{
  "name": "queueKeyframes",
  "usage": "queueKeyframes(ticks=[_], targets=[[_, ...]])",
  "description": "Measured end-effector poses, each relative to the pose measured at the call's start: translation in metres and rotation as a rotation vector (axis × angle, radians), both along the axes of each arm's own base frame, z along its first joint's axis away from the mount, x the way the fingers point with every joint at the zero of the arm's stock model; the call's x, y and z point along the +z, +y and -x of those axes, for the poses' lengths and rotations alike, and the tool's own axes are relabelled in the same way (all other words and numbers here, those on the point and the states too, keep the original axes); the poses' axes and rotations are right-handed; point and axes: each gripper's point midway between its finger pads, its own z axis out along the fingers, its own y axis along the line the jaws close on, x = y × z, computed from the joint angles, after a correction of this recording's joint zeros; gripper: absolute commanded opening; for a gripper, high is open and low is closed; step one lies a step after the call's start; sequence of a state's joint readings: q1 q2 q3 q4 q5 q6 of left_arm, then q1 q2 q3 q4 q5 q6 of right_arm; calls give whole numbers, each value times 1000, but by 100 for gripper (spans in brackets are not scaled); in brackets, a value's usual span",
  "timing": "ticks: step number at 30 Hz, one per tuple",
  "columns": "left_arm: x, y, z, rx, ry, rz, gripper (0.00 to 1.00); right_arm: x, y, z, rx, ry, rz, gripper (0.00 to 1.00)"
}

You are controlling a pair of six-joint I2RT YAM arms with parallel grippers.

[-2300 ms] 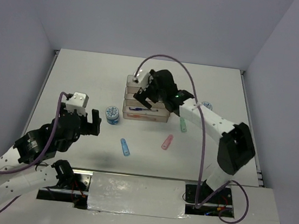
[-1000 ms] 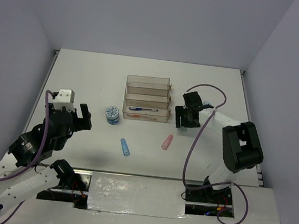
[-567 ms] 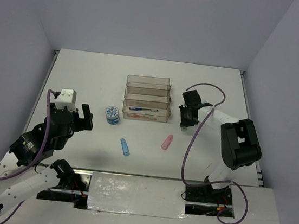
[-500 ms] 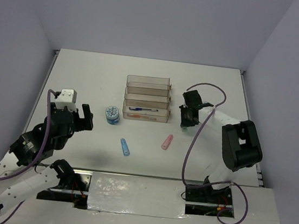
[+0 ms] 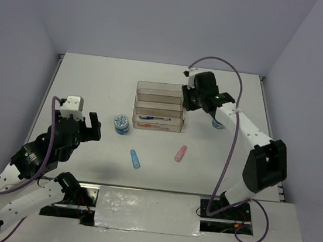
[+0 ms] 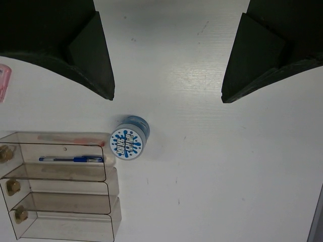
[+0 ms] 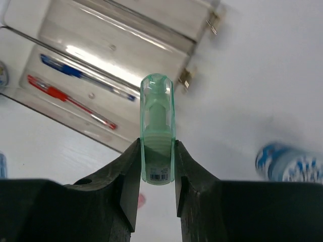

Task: Sort the stationery into containers
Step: Place the stationery in the storage box.

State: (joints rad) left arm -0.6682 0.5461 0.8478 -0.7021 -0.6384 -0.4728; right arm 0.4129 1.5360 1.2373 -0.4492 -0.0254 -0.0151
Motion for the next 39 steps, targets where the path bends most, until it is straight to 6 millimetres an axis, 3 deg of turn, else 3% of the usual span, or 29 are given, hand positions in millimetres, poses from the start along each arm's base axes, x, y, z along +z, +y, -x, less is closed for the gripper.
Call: queueKeyframes(ticks=[4,8,13,17,24,29,38,39], targets=[[0,0,0,0,-1,0,99,10,45,-31,191,-58,68,2],[1,0,0,-2,-2,2,99,-12,64,-47,324,-43,173,3],[1,0,2,-6,-9,8,99,-49,66,-45,443,12,295,2],[2,-1,2,-10,-10,11,99,-63,69,-44,501,18,368,5],[3,-3,1,-16,-16,19,99,-61,76,-65,525,-26,427,10],[3,-3,1,-19,-16,19,99,-60,77,-75,522,-42,450,20],[3,-6,1,-34,-12,21,99,-67,79,-75,535,-28,453,31],[3,-6,1,-36,-11,20,99,-67,79,-75,535,-28,452,37]])
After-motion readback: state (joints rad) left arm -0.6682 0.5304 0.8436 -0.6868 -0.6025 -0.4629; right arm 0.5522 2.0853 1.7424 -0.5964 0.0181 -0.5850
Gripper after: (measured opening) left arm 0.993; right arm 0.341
